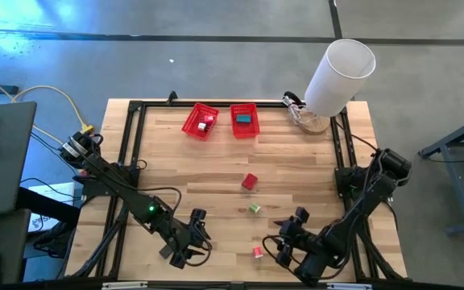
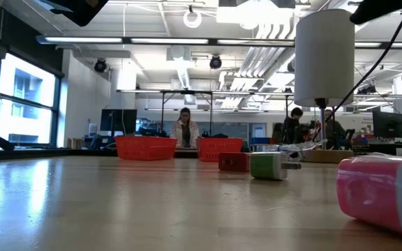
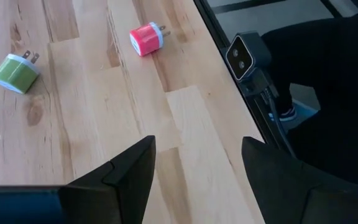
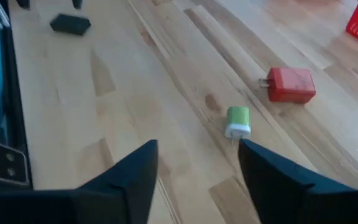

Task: Pick & Place Office items
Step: Put the green charger adapter into the left red bin

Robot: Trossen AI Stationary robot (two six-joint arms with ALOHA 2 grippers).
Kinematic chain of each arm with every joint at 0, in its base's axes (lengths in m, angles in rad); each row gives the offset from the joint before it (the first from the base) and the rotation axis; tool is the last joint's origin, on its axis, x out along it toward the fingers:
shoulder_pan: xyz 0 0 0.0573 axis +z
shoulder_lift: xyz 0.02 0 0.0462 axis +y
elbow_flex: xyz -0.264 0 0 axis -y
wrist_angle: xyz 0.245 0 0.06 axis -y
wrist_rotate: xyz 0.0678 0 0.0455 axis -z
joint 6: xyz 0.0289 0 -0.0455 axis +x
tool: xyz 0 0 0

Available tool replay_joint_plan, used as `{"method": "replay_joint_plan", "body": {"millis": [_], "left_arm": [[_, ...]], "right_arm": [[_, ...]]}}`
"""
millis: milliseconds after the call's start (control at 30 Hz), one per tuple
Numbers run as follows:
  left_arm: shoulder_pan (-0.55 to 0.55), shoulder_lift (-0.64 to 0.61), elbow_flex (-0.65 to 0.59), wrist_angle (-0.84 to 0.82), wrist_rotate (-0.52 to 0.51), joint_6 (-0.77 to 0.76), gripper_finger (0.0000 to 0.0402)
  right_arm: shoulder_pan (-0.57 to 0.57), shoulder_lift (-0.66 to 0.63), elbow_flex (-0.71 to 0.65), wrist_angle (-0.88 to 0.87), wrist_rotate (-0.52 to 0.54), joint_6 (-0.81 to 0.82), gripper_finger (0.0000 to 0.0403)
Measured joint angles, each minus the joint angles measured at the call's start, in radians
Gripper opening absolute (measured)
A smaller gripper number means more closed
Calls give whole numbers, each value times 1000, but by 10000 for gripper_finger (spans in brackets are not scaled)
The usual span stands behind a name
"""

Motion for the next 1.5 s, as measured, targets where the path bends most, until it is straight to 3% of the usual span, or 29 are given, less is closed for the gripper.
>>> {"method": "replay_joint_plan", "body": {"millis": [133, 267, 733, 1167, 1500], "left_arm": [[0, 0, 0, 0, 2, -7, 229], [-7, 0, 0, -12, 3, -6, 229], [-16, 1, 0, -15, 2, -11, 229], [-13, 1, 0, -11, -4, -9, 229], [-13, 1, 0, -10, -11, -7, 229]], "right_arm": [[-10, -1, -20, 3, -2, -77, 262], [-2, 0, -95, 94, -1, -179, 281], [-26, 0, -349, 461, 50, -164, 262], [-92, 0, -492, 752, 51, -332, 262], [-145, 57, -513, 860, 9, -444, 262]]}}
